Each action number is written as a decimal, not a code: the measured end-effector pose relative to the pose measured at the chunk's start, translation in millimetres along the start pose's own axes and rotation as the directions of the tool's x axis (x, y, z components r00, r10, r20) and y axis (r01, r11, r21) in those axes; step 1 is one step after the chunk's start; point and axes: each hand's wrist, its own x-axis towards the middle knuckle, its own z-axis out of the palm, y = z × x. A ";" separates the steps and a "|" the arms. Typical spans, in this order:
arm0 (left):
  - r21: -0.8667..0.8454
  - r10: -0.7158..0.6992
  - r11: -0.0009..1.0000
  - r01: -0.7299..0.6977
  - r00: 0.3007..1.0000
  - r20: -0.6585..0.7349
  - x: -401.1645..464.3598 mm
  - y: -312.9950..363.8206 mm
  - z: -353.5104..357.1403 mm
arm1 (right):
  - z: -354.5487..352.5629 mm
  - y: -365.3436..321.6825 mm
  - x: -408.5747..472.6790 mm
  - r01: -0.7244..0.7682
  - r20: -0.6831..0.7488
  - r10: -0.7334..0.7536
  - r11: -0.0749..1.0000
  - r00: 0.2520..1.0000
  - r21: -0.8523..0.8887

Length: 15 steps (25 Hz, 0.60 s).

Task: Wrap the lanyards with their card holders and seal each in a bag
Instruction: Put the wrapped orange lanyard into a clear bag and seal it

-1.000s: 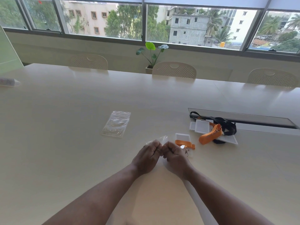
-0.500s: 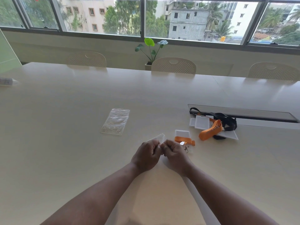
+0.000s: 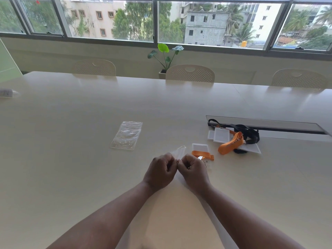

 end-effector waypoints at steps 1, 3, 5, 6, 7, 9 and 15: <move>0.012 -0.004 1.000 0.004 1.000 -0.006 -0.5 0.7 -0.4 | -0.7 -0.5 -0.8 0.009 -0.015 -0.009 1.000 1.000 -0.013; 0.028 -0.022 0.999 0.023 1.000 -0.023 -1.7 1.8 -1.4 | -1.7 -2.5 -2.6 0.018 -0.041 -0.020 0.999 0.999 -0.048; 0.037 -0.049 0.998 0.050 0.998 -0.036 -3.0 4.4 -3.2 | -2.0 -4.6 -4.3 0.013 -0.090 -0.022 0.994 0.996 -0.105; 0.047 -0.063 0.997 0.065 0.997 -0.043 -3.4 6.4 -3.8 | -1.9 -5.3 -4.8 0.011 -0.122 -0.028 0.990 0.992 -0.142; 0.058 -0.076 0.995 0.079 0.995 -0.061 -3.7 8.2 -4.5 | -1.9 -6.1 -5.4 0.004 -0.154 -0.032 0.984 0.988 -0.178; 0.062 -0.117 0.990 0.126 0.983 -0.139 -2.8 9.4 -5.8 | -2.4 -7.1 -5.1 -0.032 -0.218 -0.014 0.978 0.976 -0.204; 0.043 -0.099 0.993 0.111 0.970 -0.223 -1.2 6.8 -5.3 | -1.8 -5.8 -2.6 -0.056 -0.246 0.017 0.987 0.969 -0.151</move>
